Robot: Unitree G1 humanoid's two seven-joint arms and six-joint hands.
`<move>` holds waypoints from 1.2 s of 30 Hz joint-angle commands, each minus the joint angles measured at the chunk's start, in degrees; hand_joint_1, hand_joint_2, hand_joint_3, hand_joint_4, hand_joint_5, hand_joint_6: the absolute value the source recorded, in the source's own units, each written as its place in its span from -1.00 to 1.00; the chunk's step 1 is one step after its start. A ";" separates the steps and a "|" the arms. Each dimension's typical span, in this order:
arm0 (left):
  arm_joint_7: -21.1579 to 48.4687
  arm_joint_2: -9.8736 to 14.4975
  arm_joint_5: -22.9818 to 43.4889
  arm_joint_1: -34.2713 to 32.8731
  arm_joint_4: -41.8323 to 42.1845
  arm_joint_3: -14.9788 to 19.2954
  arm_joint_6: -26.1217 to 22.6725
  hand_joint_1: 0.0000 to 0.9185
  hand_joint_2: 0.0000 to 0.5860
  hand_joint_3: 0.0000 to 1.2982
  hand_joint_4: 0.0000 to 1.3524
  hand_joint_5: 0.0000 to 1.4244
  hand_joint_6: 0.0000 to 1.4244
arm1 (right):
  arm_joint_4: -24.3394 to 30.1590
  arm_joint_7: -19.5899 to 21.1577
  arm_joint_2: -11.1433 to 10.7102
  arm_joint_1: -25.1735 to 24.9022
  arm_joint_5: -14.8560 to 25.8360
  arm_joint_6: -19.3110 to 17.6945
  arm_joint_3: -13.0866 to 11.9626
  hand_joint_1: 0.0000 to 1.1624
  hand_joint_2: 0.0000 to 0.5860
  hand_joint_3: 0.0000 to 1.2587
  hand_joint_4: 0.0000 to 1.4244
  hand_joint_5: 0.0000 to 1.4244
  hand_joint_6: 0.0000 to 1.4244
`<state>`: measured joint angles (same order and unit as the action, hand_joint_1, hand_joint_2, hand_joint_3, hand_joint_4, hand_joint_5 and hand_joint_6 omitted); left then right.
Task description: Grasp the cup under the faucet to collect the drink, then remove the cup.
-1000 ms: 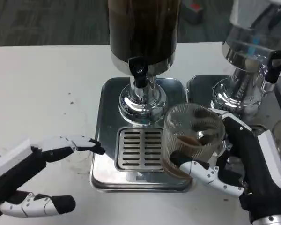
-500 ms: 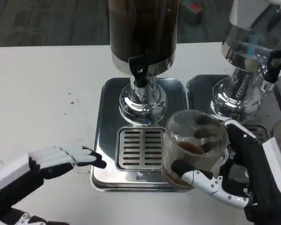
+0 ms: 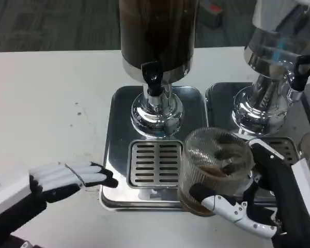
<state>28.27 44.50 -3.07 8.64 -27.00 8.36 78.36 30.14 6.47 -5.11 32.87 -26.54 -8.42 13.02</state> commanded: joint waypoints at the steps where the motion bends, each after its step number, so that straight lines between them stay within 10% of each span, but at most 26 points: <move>1: -1.19 1.00 -1.38 1.55 0.86 -0.04 1.87 -1.00 -0.61 -0.61 -0.79 -0.79 -0.68 | 2.61 0.00 0.17 -0.12 0.72 -1.60 0.17 0.47 -0.32 -0.10 -0.11 0.27 0.61; 36: -5.10 0.52 -3.38 2.49 1.70 1.58 1.39 -1.00 -0.65 -0.63 -0.86 -0.89 -0.73 | 4.67 -1.50 0.18 1.33 1.28 -1.18 -0.20 0.50 -0.34 -0.08 -0.10 0.29 0.64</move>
<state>24.03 44.51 -5.50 11.20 -25.53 10.08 80.22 32.43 4.82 -5.15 34.34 -26.46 -8.42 12.90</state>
